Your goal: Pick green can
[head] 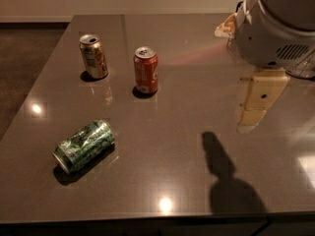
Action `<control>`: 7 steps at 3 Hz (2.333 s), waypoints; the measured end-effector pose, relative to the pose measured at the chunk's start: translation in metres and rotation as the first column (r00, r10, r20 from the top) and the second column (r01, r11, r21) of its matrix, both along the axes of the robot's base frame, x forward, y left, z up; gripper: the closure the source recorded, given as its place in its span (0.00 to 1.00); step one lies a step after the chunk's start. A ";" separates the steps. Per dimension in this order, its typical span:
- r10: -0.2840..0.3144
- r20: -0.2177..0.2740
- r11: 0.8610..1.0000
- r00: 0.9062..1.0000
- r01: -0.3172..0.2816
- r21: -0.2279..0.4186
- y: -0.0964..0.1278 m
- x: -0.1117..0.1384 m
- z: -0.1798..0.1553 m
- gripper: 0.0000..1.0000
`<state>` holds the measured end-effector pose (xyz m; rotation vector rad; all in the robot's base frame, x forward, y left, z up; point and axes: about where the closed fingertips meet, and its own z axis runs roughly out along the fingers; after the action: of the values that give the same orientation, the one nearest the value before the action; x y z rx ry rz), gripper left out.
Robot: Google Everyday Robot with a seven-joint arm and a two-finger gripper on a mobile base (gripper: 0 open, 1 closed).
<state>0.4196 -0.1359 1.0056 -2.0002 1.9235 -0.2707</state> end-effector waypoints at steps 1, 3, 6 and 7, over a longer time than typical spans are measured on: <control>-0.003 0.022 1.000 1.000 0.003 -0.001 0.001 0.001 0.007 0.00; 0.126 0.013 0.990 0.992 -0.125 -0.059 0.051 0.019 -0.023 0.00; 0.350 -0.217 0.926 0.911 -0.371 -0.064 0.158 0.008 -0.131 0.00; 0.420 -0.265 0.893 0.868 -0.447 -0.046 0.200 0.000 -0.155 0.00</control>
Offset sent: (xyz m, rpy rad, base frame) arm 0.0256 0.0389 -0.0275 -0.0758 -0.0136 0.1057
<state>0.4199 0.0637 0.8507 -2.5752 1.5463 -0.0014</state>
